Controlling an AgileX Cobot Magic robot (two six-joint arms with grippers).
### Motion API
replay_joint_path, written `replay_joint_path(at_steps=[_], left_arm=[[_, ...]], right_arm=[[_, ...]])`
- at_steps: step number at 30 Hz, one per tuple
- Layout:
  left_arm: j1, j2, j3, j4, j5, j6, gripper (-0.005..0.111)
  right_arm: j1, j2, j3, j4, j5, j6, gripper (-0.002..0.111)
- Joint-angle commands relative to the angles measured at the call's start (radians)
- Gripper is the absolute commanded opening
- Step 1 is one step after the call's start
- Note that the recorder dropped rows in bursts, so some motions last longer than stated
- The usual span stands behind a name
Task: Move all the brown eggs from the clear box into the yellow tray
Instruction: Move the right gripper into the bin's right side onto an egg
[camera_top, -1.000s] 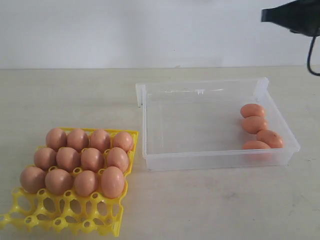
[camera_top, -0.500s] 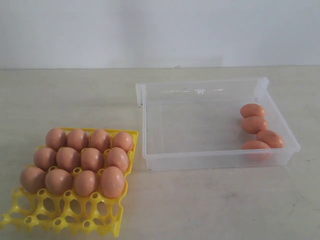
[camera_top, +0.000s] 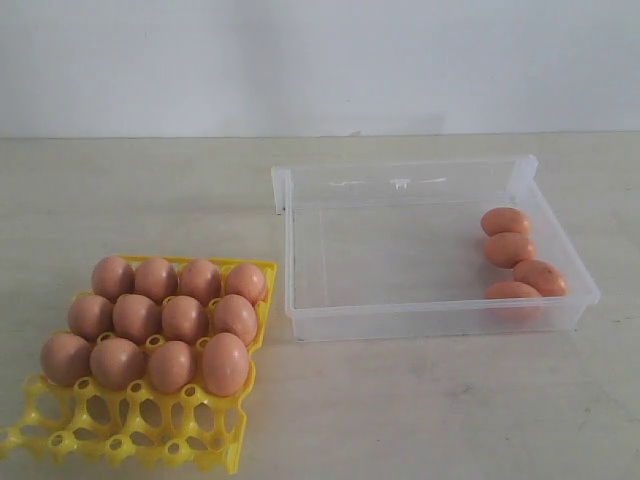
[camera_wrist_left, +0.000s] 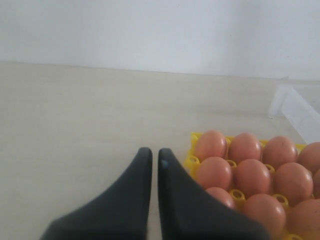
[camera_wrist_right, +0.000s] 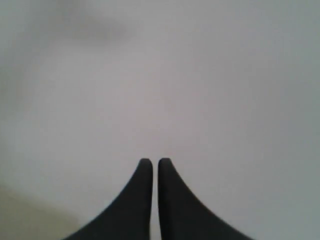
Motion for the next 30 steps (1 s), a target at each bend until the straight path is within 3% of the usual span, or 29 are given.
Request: replay_joint_path(at_steps=[1, 7, 12, 14, 19, 21, 23, 25, 30], left_arm=[[-0.005, -0.004, 0.004, 0.005, -0.002, 0.0, 0.004], [-0.005, -0.004, 0.004, 0.005, -0.006, 0.0, 0.004], [-0.005, -0.004, 0.004, 0.005, -0.006, 0.0, 0.004], [-0.005, -0.004, 0.004, 0.005, -0.006, 0.0, 0.004], [-0.005, -0.004, 0.004, 0.005, -0.006, 0.0, 0.004], [-0.005, -0.004, 0.004, 0.005, -0.006, 0.0, 0.004], [-0.005, -0.004, 0.004, 0.005, -0.006, 0.0, 0.004], [-0.005, -0.004, 0.004, 0.005, -0.006, 0.0, 0.004], [-0.005, -0.004, 0.004, 0.005, -0.006, 0.0, 0.004]], right_arm=[[0.001, 0.014, 0.083, 0.045, 0.396, 0.111, 0.0], [0.036, 0.085, 0.256, 0.267, 0.396, -0.174, 0.0], [0.051, 0.345, 0.394, 0.257, 0.396, -0.281, 0.0], [0.051, 0.42, 0.44, 0.257, 0.294, -0.326, 0.0], [0.051, 0.422, 0.459, 0.261, 0.326, -0.326, 0.0], [0.054, 0.417, 0.463, 0.241, 0.35, -0.418, 0.0], [0.065, 0.429, 0.463, 0.139, 0.382, -0.634, 0.001], [0.08, 0.441, 0.463, 0.045, 0.382, -0.66, 0.008], [0.08, 0.477, 0.463, -0.02, 0.268, -0.669, 0.042]])
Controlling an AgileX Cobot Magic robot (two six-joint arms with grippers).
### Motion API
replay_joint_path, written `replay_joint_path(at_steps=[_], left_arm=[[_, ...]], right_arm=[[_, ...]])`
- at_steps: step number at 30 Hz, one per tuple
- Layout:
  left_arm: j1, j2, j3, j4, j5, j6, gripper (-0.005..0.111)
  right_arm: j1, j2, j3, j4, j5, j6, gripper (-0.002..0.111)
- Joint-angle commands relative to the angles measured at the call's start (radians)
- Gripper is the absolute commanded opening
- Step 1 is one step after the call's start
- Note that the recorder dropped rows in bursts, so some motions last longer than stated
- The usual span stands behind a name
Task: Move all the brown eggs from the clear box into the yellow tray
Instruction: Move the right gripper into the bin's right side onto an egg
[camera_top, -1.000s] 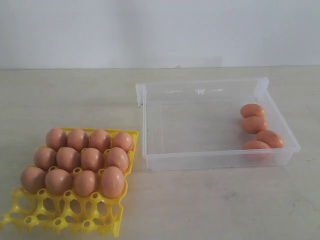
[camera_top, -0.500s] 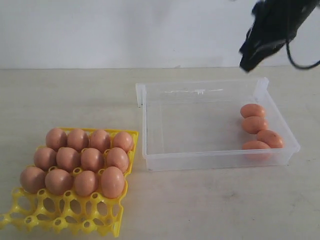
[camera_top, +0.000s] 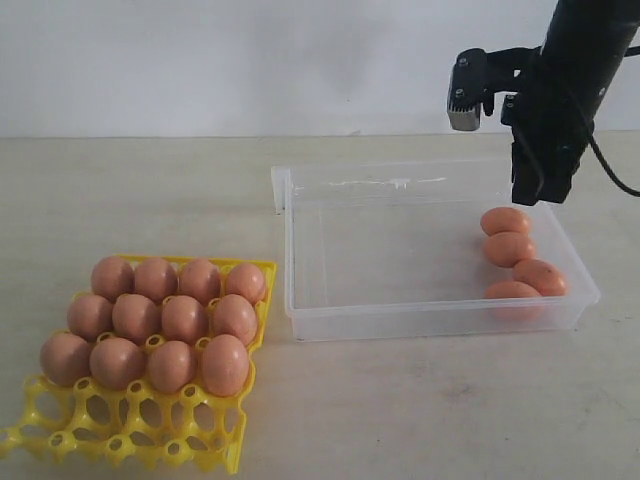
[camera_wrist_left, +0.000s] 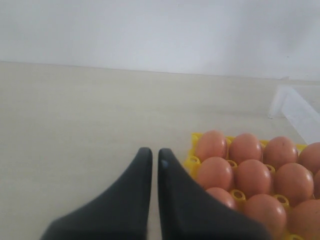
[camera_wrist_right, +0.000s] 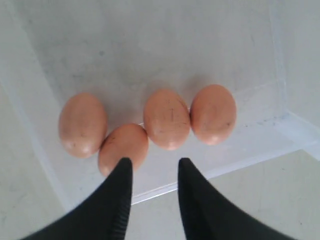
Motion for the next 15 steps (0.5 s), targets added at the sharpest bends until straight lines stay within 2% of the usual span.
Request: replay_joint_path(at_steps=[1, 3, 15], left_arm=[[-0.005, -0.004, 0.004, 0.005, -0.006, 0.0, 0.004], [-0.005, -0.004, 0.004, 0.005, -0.006, 0.0, 0.004], [-0.005, -0.004, 0.004, 0.005, -0.006, 0.0, 0.004]], right_arm=[[0.002, 0.025, 0.001, -0.023, -0.098, -0.015, 0.046], [0.002, 0.044, 0.001, -0.023, -0.145, -0.015, 0.052], [0.002, 0.183, 0.001, -0.02, -0.348, -0.013, 0.051]])
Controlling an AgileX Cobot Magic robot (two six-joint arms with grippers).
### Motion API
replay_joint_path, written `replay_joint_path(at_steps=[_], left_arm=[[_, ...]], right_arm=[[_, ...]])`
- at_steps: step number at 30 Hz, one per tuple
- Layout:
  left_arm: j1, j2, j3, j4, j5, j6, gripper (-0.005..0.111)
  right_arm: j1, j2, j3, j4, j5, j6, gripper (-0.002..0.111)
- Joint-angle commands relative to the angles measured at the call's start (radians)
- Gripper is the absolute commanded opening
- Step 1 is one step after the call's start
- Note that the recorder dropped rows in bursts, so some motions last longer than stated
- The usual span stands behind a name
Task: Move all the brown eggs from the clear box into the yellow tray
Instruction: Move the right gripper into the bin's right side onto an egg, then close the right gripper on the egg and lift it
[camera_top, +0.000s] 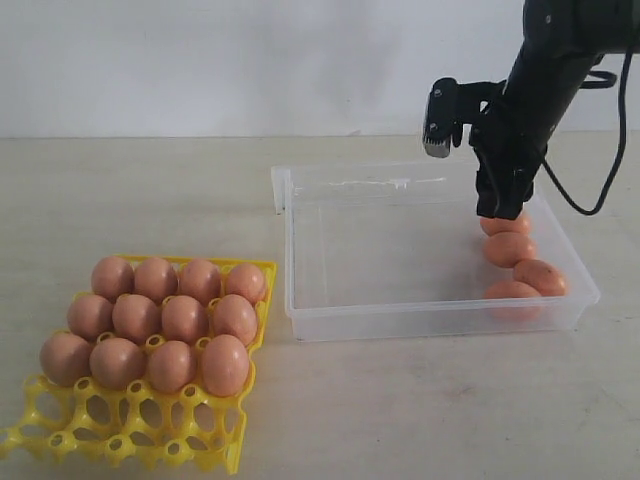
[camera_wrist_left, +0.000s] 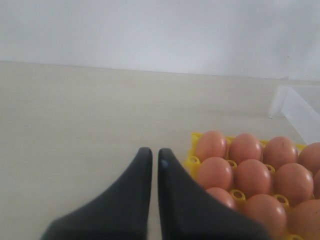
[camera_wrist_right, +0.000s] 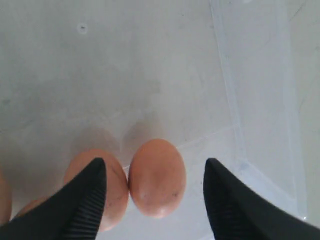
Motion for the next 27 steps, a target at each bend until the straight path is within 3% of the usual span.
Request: replay_joint_path(at_steps=[1, 7, 19, 27], left_arm=[[-0.005, -0.004, 0.004, 0.005, -0.006, 0.0, 0.004], [-0.005, -0.004, 0.004, 0.005, -0.006, 0.0, 0.004], [-0.005, -0.004, 0.004, 0.005, -0.006, 0.0, 0.004], [-0.005, -0.004, 0.004, 0.005, -0.006, 0.0, 0.004]], right_arm=[[0.002, 0.042, 0.001, -0.005, -0.075, 0.001, 0.051], [0.002, 0.083, 0.001, -0.028, -0.113, 0.033, 0.051], [0.0, 0.093, 0.001, -0.192, -0.113, 0.351, 0.051], [0.0, 0.124, 0.001, -0.216, -0.033, 0.362, 0.051]])
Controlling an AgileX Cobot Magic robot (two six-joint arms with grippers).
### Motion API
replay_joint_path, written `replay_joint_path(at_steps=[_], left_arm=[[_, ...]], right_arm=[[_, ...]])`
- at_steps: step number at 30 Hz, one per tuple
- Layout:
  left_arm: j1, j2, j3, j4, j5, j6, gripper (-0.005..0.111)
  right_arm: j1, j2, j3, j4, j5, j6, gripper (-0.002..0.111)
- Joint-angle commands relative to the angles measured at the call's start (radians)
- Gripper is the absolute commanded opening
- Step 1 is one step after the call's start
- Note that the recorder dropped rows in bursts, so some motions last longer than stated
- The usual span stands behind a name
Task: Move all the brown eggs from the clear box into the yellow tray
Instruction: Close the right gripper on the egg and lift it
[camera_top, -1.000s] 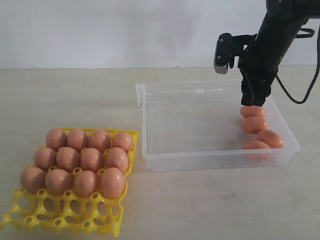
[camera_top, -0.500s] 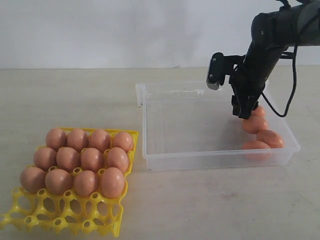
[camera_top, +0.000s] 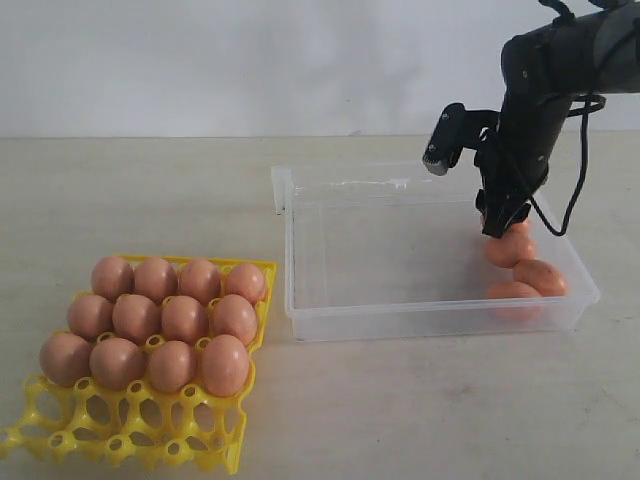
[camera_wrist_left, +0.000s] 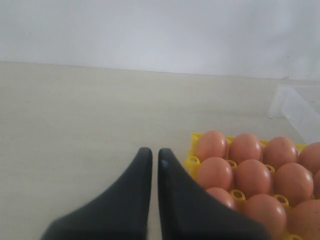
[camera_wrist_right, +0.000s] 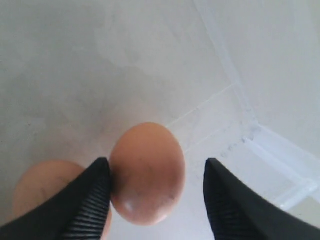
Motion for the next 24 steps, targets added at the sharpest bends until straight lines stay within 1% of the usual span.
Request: replay_joint_path(at_steps=[1, 7, 9, 10, 12, 14, 15, 17, 19, 21, 24], left_arm=[[-0.005, -0.004, 0.004, 0.005, -0.006, 0.0, 0.004], [-0.005, -0.004, 0.004, 0.005, -0.006, 0.0, 0.004], [-0.005, -0.004, 0.004, 0.005, -0.006, 0.0, 0.004], [-0.005, -0.004, 0.004, 0.005, -0.006, 0.0, 0.004], [-0.005, -0.004, 0.004, 0.005, -0.006, 0.0, 0.004], [-0.005, -0.004, 0.004, 0.005, -0.006, 0.0, 0.004], [-0.005, -0.004, 0.004, 0.005, -0.006, 0.0, 0.004], [-0.005, -0.004, 0.004, 0.005, -0.006, 0.0, 0.004], [-0.005, -0.004, 0.004, 0.005, -0.006, 0.0, 0.004], [-0.005, -0.004, 0.004, 0.005, -0.006, 0.0, 0.004], [-0.005, -0.004, 0.004, 0.005, -0.006, 0.0, 0.004]], right_arm=[[0.0, 0.031, 0.001, -0.018, 0.033, 0.008, 0.051], [0.0, 0.061, 0.001, -0.016, -0.013, 0.013, 0.051], [0.0, 0.068, 0.001, -0.016, -0.013, 0.022, 0.049], [0.0, 0.07, 0.001, -0.016, -0.011, 0.035, 0.044], [0.001, 0.07, 0.001, -0.016, -0.01, 0.072, 0.028], [0.001, 0.065, 0.001, -0.016, -0.001, 0.132, 0.004], [0.001, 0.063, 0.001, -0.016, 0.005, 0.168, 0.0], [0.001, 0.055, 0.001, -0.012, 0.013, 0.281, 0.0], [0.001, 0.038, 0.001, 0.009, 0.007, 0.351, 0.0], [0.001, 0.009, 0.001, 0.07, -0.038, 0.421, 0.0], [0.005, -0.066, 0.013, 0.275, -0.181, 0.453, 0.0]])
